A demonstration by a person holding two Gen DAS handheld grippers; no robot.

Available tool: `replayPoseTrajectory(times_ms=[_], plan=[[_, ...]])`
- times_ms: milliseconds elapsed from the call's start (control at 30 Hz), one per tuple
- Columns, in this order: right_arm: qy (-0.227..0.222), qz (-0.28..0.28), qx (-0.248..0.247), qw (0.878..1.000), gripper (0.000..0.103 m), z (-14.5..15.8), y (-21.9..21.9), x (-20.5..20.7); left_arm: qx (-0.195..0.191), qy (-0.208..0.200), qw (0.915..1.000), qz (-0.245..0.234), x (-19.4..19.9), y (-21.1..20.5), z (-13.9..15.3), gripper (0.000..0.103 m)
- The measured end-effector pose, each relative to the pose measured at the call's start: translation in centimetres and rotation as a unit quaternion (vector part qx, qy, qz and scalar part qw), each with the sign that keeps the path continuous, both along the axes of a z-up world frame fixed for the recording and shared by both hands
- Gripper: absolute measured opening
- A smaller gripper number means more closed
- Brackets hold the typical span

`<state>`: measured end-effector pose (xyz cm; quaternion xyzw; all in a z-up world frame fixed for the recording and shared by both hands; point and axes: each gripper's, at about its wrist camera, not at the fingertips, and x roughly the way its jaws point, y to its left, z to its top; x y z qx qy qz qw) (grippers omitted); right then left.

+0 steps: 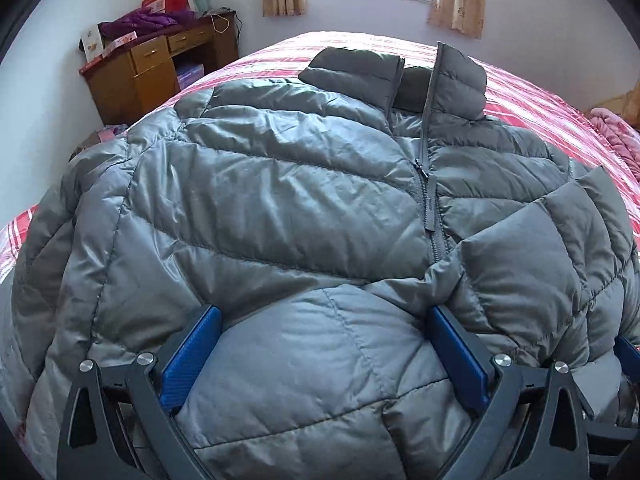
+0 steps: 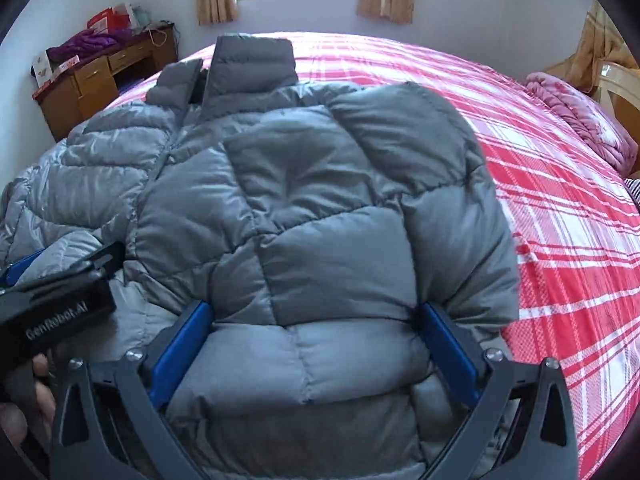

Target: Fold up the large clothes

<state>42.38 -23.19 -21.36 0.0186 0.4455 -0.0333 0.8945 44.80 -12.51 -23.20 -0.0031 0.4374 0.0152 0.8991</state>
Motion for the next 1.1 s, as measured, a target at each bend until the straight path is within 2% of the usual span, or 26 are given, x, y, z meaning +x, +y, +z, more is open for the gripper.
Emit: replayPoseTrajectory(times_ms=[533, 600, 767, 833, 900, 1000, 1067, 1100], plan=[[0.0, -0.001, -0.015, 1.0, 0.103, -0.3, 0.4, 0.1, 0.006, 0.011, 0.9999, -0.009, 0.0, 0.3, 0.7, 0.102], [0.0, 0.0, -0.013, 1.0, 0.103, -0.3, 0.4, 0.1, 0.017, -0.003, 0.9998, -0.011, -0.9, 0.7, 2.1, 0.102], [-0.003, 0.009, 0.001, 1.0, 0.103, 0.2, 0.2, 0.0, 0.031, -0.077, 0.9954, -0.048, -7.0, 4.9, 6.9, 0.102], [-0.014, 0.005, 0.001, 1.0, 0.103, 1.3, 0.1, -1.1, 0.054, -0.103, 0.9928, -0.029, -8.8, 7.9, 7.5, 0.102], [-0.041, 0.002, 0.006, 0.999, 0.103, 3.0, 1.1, -2.6, 0.054, -0.095, 0.9939, -0.014, -9.1, 10.0, 6.6, 0.102], [-0.074, 0.037, -0.006, 0.997, 0.103, 4.9, 4.6, -4.1, 0.065, -0.059, 0.9961, 0.012, -8.4, 11.9, 4.1, 0.102], [-0.083, 0.073, 0.01, 0.994, 0.103, 5.3, 7.2, -4.5, 0.07, -0.044, 0.9961, 0.033, -7.5, 13.0, 2.4, 0.102], [-0.082, 0.089, 0.018, 0.993, 0.103, 5.0, 8.4, -4.5, 0.057, -0.027, 0.9972, 0.04, -6.8, 13.5, 1.8, 0.102]])
